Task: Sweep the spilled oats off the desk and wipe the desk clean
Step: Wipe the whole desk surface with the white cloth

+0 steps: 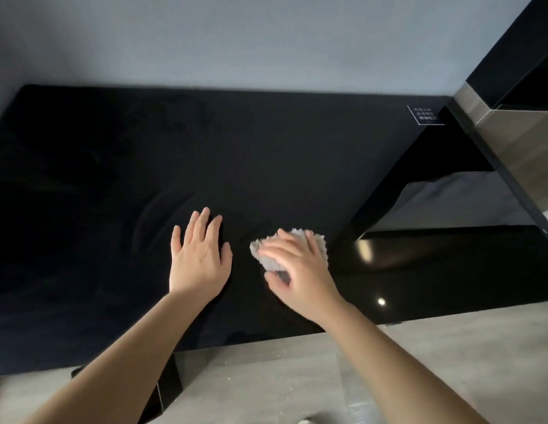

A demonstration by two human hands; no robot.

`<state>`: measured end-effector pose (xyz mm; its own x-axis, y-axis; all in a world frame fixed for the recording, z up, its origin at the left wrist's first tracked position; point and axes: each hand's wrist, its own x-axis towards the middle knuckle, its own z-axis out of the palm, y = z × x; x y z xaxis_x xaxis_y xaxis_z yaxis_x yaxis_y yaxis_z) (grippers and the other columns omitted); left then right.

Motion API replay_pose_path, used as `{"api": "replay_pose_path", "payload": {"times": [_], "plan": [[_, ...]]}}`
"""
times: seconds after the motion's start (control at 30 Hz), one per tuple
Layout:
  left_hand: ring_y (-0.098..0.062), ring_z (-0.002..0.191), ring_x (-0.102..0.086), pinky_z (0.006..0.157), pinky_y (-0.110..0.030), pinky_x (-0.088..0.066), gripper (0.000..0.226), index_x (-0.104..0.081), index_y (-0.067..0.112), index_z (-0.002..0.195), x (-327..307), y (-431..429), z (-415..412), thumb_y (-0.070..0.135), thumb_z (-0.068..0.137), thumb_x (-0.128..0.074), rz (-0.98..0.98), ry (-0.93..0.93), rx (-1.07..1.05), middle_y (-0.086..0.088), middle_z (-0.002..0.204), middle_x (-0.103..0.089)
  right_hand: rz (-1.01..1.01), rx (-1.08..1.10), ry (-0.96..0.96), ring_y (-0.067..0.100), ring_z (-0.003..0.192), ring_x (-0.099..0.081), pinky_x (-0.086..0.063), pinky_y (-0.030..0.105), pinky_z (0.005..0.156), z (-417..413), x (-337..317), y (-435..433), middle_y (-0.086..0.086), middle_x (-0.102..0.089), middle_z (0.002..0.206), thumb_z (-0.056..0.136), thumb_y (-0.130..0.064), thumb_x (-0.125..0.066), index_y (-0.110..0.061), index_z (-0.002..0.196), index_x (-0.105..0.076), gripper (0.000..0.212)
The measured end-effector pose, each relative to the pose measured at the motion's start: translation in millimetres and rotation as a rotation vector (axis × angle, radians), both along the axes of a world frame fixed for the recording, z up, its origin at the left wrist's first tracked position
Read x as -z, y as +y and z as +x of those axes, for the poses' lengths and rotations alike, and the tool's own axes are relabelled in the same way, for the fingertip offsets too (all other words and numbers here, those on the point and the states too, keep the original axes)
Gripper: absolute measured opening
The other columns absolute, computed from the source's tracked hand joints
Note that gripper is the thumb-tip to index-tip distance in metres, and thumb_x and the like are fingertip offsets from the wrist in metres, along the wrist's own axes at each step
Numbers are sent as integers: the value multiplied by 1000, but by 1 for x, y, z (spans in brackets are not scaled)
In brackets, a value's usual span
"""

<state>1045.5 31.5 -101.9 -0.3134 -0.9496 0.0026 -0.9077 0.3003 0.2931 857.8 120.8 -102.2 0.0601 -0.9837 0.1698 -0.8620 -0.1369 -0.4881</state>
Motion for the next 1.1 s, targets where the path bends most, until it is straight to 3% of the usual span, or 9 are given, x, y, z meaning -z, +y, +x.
{"api": "replay_pose_path", "payload": {"times": [0.07, 0.13, 0.2, 0.33, 0.53, 0.67, 0.77, 0.87, 1.1], "plan": [[-24, 148, -9, 119, -49, -7, 53, -31, 14, 147, 4, 1, 0, 32, 97, -38, -23, -18, 23, -8, 159, -20, -16, -107, 7, 8, 141, -33, -9, 45, 121, -1, 2, 18, -15, -55, 135, 90, -30, -60, -27, 126, -61, 36], [-25, 148, -10, 118, -49, -7, 53, -32, 13, 146, 5, 1, -1, 30, 97, -38, -25, -12, 25, -9, 158, -22, -17, -112, -8, 11, 140, -35, -13, 47, 120, -10, 6, 1, -12, -58, 132, 90, -16, -58, -25, 124, -63, 35], [-25, 148, -10, 118, -49, -7, 53, -33, 13, 146, 6, 1, 0, 31, 97, -38, -22, -7, 23, -9, 158, -22, -13, -13, -19, 15, 139, -36, -18, 52, 118, -18, 5, -36, -8, -60, 129, 89, -7, -54, -22, 122, -64, 37], [-23, 148, -12, 119, -49, -8, 51, -34, 14, 145, 7, 0, 1, 32, 97, -38, -36, 10, 16, -7, 157, -24, -67, 204, -23, 17, 131, -41, -29, 56, 111, -17, -2, -82, -4, -64, 125, 87, -10, -68, -22, 114, -70, 29], [-24, 141, -30, 115, -47, -20, 49, -46, 15, 137, 2, -3, -2, 30, 91, -52, -25, 28, -38, -6, 149, -40, -61, -144, -51, 7, 141, -34, -17, 51, 118, -19, 12, -15, -14, -61, 129, 88, -13, -67, -26, 118, -67, 33], [-21, 122, -44, 101, -40, -30, 41, -52, 17, 127, -12, -25, -12, 29, 88, -55, -28, 5, -77, -2, 133, -47, -38, -151, -70, 5, 144, -25, -14, 51, 119, -35, 13, -55, -14, -57, 135, 88, -1, -61, -25, 123, -65, 43], [-21, 135, -35, 107, -42, -27, 44, -49, 17, 133, -12, -47, -21, 24, 90, -52, -67, 35, -55, -3, 144, -40, -10, -28, -75, 12, 144, -29, -16, 53, 118, -47, 14, -114, -11, -58, 134, 91, -7, -59, -28, 124, -64, 39], [-18, 148, -8, 118, -44, -13, 52, -33, 18, 146, -9, -69, -34, 25, 96, -44, -29, 44, -34, -3, 159, -18, -15, 19, -86, 12, 140, -35, -17, 53, 117, -51, 11, -141, -12, -61, 129, 92, -15, -62, -28, 119, -67, 31], [-16, 148, 6, 120, -45, -2, 55, -17, 18, 152, -12, -114, -54, 31, 101, -31, -8, 50, 8, 1, 162, -3, 13, -367, -108, 3, 141, -31, -14, 45, 120, -78, 9, -109, -21, -56, 132, 87, -4, -63, -31, 121, -65, 43]]}}
